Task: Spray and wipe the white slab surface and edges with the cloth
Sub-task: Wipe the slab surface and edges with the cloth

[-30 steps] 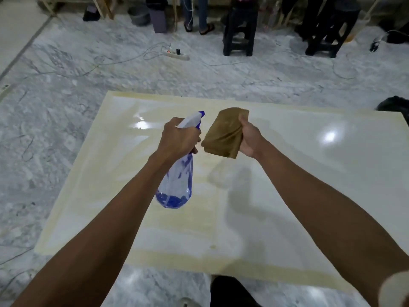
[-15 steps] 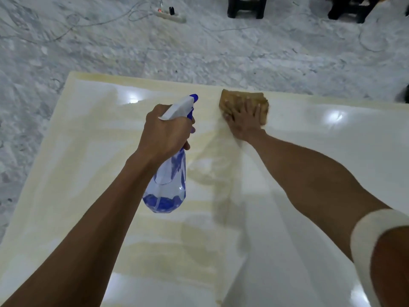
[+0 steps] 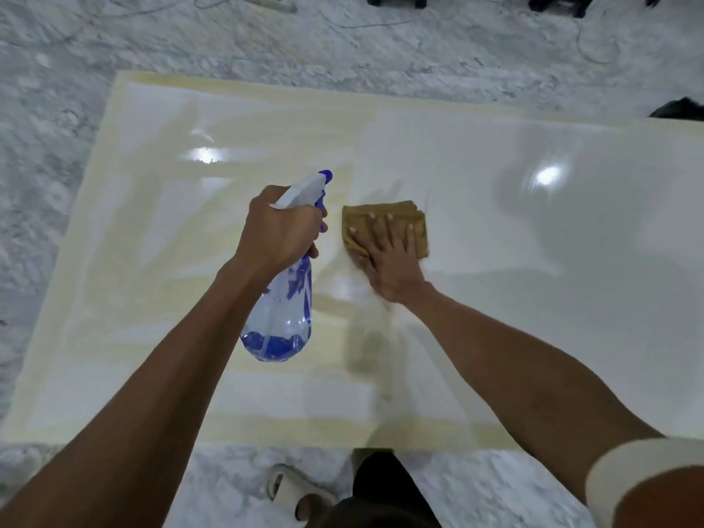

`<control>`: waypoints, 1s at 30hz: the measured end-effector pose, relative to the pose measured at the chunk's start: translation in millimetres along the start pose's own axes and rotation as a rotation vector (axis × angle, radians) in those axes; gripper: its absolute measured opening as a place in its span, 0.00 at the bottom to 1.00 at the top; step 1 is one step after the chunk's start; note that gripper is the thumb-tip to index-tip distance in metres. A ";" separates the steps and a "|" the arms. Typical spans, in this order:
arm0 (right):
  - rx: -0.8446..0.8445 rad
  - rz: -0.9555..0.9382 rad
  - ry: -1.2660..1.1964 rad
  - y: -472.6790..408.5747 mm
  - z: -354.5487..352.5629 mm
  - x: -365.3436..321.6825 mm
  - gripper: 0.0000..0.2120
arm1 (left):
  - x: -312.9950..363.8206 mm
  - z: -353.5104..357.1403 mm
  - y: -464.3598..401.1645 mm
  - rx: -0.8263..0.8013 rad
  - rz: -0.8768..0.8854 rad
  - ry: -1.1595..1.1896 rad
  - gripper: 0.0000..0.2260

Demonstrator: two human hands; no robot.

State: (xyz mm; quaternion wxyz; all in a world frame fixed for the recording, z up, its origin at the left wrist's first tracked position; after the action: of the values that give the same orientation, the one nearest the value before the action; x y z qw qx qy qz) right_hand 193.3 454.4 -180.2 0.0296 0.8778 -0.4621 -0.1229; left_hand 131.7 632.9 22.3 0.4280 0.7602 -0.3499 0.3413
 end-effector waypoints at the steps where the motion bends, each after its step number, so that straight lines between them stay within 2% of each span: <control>1: -0.007 0.003 -0.006 20.7 5.2 -8.6 0.27 | -7.5 -2.0 15.7 -0.011 0.009 0.008 0.08; 9: -0.065 0.063 0.007 201.9 51.8 -83.3 0.26 | -77.8 -27.3 141.8 -0.093 -0.010 0.062 0.15; 12: -0.154 0.122 -0.056 244.8 60.1 -112.2 0.27 | -87.1 -32.9 168.4 -0.112 -0.006 0.076 0.15; 15: -0.291 0.179 -0.181 249.2 48.5 -126.0 0.28 | -78.4 -36.5 181.3 -0.127 0.008 0.075 0.15; 16: -0.301 0.198 -0.275 244.4 35.2 -127.7 0.31 | -71.5 -39.2 183.5 -0.131 0.014 0.073 0.15; 17: -0.258 0.248 -0.470 238.3 12.9 -127.0 0.33 | -64.2 -42.4 183.0 -0.131 0.023 0.078 0.15; 19: -0.086 0.433 -0.948 221.7 -33.7 -106.3 0.27 | -47.4 -48.4 175.7 -0.129 0.047 0.093 0.12; 21: -0.075 0.542 -1.164 187.4 -57.9 -78.3 0.22 | -29.9 -54.3 160.4 -0.116 0.074 0.094 0.11; 24: -0.050 0.574 -1.193 114.1 -98.0 -35.3 0.24 | -7.8 -62.1 126.9 -0.095 0.090 0.086 0.16; 26: -0.013 0.508 -1.123 55.1 -129.0 -18.1 0.26 | 5.2 -66.3 96.7 -0.099 0.102 0.107 0.19; 28: 0.050 0.439 -0.934 -9.0 -162.3 -1.4 0.24 | 18.9 -70.2 60.8 -0.094 0.118 0.125 0.22; 30: 0.098 0.329 -0.776 -75.3 -186.4 6.3 0.25 | 29.1 -75.1 21.4 -0.061 0.119 0.135 0.20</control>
State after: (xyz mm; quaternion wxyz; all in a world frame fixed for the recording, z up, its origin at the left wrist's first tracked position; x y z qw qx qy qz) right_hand 302.5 480.8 -13.4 -0.1690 0.6812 -0.5782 -0.4160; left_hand 112.8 684.4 85.0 0.4526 0.7000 -0.3751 0.4055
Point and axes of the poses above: each hand's wrist, its own y-axis away from the middle knuckle, its own z-axis out of the palm, x = y × z, the point moved 10 cm from there along -y, towards the middle knuckle
